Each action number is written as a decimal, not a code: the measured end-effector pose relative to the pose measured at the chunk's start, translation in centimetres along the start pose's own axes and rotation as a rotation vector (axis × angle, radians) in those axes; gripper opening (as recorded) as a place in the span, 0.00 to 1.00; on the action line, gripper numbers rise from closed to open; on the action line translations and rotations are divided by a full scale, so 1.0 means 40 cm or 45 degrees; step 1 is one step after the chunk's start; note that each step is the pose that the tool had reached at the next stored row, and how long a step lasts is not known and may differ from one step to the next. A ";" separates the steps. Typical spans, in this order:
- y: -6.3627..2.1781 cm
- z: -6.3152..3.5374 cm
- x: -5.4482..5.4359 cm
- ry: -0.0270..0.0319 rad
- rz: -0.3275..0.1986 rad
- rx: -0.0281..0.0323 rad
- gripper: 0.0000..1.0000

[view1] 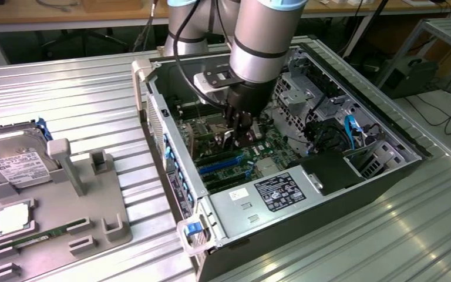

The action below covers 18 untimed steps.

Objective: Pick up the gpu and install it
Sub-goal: 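Insert the gpu into the slot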

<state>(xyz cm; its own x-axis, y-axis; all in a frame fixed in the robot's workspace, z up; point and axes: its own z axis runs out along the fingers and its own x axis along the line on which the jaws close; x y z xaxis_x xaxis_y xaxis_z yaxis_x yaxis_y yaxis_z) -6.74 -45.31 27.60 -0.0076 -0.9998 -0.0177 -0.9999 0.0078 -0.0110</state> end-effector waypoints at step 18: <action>0.024 0.049 0.023 0.0002 0.000 -0.0001 0.29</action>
<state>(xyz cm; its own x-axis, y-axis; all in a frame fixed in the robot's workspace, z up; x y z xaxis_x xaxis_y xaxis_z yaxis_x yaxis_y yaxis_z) -7.68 -46.20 25.61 -0.0075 -0.9998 -0.0175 -0.9999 0.0077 -0.0109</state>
